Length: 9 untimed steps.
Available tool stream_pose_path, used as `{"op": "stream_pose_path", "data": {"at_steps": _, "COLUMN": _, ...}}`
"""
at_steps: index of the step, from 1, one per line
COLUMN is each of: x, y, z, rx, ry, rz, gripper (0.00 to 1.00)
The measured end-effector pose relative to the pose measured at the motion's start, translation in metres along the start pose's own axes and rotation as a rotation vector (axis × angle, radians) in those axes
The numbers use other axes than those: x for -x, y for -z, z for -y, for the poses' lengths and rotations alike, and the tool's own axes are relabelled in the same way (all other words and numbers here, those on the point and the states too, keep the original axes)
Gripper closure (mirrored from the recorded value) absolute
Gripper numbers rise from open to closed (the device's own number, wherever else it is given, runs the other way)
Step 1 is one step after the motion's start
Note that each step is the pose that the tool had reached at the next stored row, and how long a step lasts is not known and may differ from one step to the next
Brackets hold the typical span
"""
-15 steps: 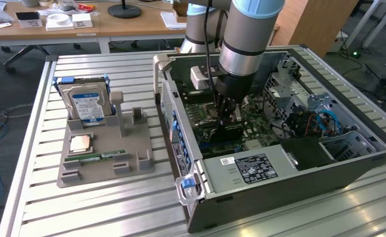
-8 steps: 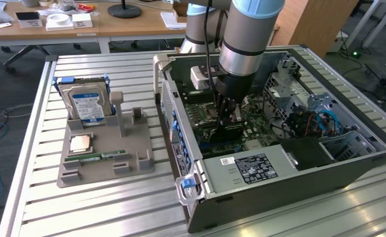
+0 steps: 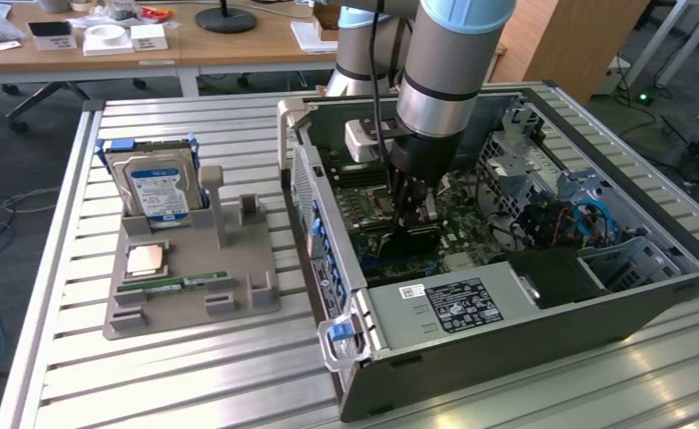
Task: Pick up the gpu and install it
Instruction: 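Press down on the gpu until it lock into place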
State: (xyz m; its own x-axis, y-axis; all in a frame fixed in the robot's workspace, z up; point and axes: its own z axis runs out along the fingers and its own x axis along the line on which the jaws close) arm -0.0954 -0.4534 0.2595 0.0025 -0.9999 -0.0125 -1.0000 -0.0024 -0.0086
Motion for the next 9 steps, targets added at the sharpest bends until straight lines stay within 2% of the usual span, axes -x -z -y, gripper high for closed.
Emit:
{"op": "stream_pose_path", "data": {"at_steps": 5, "x": 0.0002, "y": 0.0019, "z": 0.0, "rx": -0.0008, "ry": 0.0, "rz": 0.002, "gripper": 0.89}}
{"op": "stream_pose_path", "data": {"at_steps": 9, "x": 0.0002, "y": 0.009, "z": 0.0001, "rx": -0.0001, "ry": 0.0, "rz": 0.0003, "gripper": 0.89}}
